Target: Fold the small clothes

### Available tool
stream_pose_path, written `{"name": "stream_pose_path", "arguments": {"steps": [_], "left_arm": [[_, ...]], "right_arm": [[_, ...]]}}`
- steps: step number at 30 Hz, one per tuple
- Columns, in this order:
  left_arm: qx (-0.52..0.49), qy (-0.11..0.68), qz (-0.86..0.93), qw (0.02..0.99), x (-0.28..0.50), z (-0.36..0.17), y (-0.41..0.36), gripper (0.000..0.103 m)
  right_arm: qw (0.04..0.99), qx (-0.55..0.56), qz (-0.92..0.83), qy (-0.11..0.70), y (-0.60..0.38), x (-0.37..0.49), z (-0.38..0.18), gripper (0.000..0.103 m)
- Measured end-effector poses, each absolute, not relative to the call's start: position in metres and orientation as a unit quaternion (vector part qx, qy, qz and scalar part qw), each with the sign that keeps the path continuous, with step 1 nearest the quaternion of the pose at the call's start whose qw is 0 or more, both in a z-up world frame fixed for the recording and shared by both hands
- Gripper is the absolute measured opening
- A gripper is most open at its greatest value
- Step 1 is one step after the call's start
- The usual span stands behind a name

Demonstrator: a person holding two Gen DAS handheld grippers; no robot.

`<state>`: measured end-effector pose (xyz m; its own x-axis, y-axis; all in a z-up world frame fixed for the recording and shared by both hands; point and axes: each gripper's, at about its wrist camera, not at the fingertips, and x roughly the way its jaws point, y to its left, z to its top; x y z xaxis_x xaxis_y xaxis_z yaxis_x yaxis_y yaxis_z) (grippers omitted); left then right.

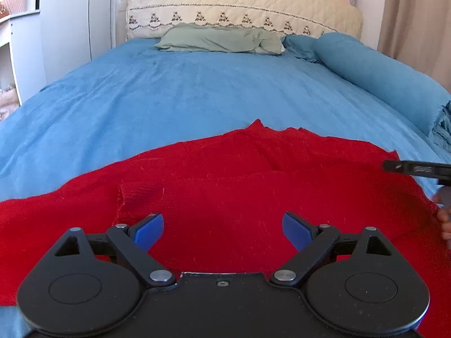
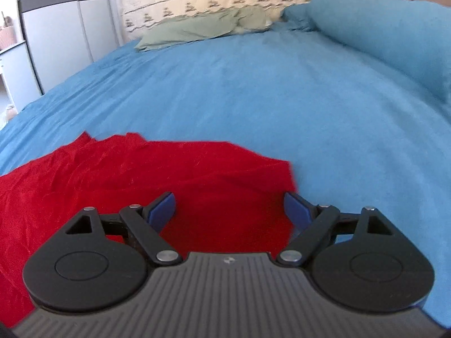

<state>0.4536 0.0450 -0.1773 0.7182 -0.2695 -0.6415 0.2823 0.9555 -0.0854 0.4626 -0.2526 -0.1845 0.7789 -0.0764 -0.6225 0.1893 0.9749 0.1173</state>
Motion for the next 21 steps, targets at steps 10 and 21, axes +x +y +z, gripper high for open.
{"name": "stream_pose_path", "arguments": {"steps": [10, 21], "left_arm": [[0.011, 0.352, -0.139, 0.926, 0.44, -0.184, 0.046, 0.094], [-0.001, 0.342, -0.121, 0.932, 0.423, -0.187, 0.053, 0.094]], "right_arm": [[0.955, 0.063, 0.01, 0.288, -0.243, 0.362, -0.175, 0.1], [0.956, 0.099, -0.012, 0.277, -0.251, 0.346, -0.176, 0.1]]}}
